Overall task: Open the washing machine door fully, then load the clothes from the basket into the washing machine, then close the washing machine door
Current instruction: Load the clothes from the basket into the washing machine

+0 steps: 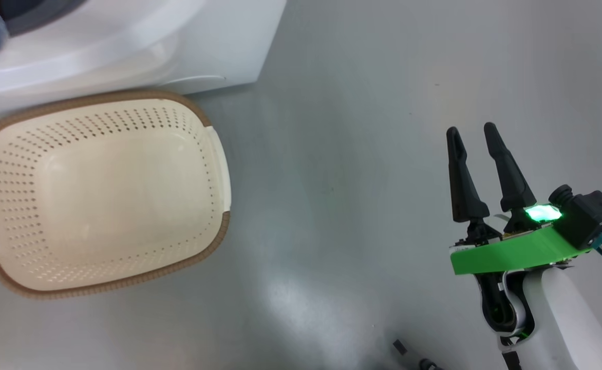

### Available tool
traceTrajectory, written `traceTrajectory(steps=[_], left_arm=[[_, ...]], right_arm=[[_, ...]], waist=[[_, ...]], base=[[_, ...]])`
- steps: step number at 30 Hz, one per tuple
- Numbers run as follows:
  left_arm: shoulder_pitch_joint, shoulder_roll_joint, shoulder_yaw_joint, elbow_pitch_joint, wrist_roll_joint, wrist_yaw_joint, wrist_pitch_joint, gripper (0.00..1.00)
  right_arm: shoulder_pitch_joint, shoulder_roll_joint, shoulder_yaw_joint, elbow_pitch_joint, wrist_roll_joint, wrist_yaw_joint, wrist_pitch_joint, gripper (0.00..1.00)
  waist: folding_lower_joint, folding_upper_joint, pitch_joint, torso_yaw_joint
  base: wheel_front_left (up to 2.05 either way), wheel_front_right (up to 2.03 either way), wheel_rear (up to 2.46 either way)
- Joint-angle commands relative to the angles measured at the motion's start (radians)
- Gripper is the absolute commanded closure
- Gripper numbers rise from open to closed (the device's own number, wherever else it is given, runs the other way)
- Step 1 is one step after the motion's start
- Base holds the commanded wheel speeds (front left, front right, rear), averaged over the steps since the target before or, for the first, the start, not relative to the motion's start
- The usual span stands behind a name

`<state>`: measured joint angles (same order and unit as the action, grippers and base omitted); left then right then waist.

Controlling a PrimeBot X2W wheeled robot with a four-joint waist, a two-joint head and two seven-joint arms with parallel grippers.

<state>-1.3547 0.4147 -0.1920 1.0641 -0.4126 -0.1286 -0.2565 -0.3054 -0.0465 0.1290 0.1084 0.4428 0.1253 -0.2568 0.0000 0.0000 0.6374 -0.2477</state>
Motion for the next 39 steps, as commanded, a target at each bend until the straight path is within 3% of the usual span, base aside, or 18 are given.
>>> traceTrajectory(steps=[1,7,11,12,14,16,18,28,39], left_arm=[[-0.054,0.072,0.013,-0.072,0.036,0.001,-0.005,1.00],[-0.063,0.094,0.092,-0.343,0.138,0.014,-0.005,1.00],[-0.004,0.079,0.153,-0.381,0.164,0.012,-0.005,1.00],[0.012,0.074,0.159,-0.353,0.165,0.011,-0.005,0.95],[0.024,0.070,0.162,-0.289,0.171,0.008,-0.005,0.69],[0.019,0.065,0.173,-0.226,0.167,0.007,-0.005,0.52],[0.005,0.065,0.167,-0.175,0.175,0.006,-0.005,0.00],[-0.037,0.048,0.161,-0.041,0.169,0.001,-0.005,0.00],[0.089,-0.024,0.236,-0.126,0.116,-0.001,-0.005,0.00]], right_arm=[[-0.006,-0.004,0.023,-0.026,0.016,0.005,-0.005,0.00],[-0.024,-0.004,0.028,-0.035,0.034,0.005,-0.005,0.00],[-0.027,-0.004,0.035,-0.037,0.043,0.005,-0.005,0.00],[-0.026,-0.004,0.036,-0.037,0.044,0.005,-0.005,0.00],[-0.023,-0.004,0.038,-0.036,0.046,0.005,-0.005,0.00],[-0.022,-0.004,0.039,-0.036,0.047,0.005,-0.005,0.00],[-0.022,-0.004,0.039,-0.035,0.048,0.005,-0.005,0.00],[-0.021,-0.004,0.042,-0.029,0.052,0.005,-0.005,0.00],[-0.007,-0.004,0.019,-0.022,0.027,0.005,-0.005,0.00]], waist=[[0.0000,0.0000,0.031,-0.024],[0.0000,0.0000,0.062,-0.041],[0.0000,0.0000,0.069,-0.047],[0.0000,0.0000,0.068,-0.048],[0.0000,0.0000,0.066,-0.048],[0.0000,0.0000,0.065,-0.048],[0.0000,0.0000,0.064,-0.046],[0.0000,0.0000,0.033,-0.031],[0.0000,0.0000,-0.020,0.011]], base=[[0.00,0.00,0.00],[0.00,0.00,0.00],[0.00,0.00,0.00],[0.00,0.00,0.00],[0.00,0.00,0.00],[0.00,0.00,0.00],[0.00,0.00,0.00],[0.00,0.00,0.00],[0.00,0.00,0.00]])
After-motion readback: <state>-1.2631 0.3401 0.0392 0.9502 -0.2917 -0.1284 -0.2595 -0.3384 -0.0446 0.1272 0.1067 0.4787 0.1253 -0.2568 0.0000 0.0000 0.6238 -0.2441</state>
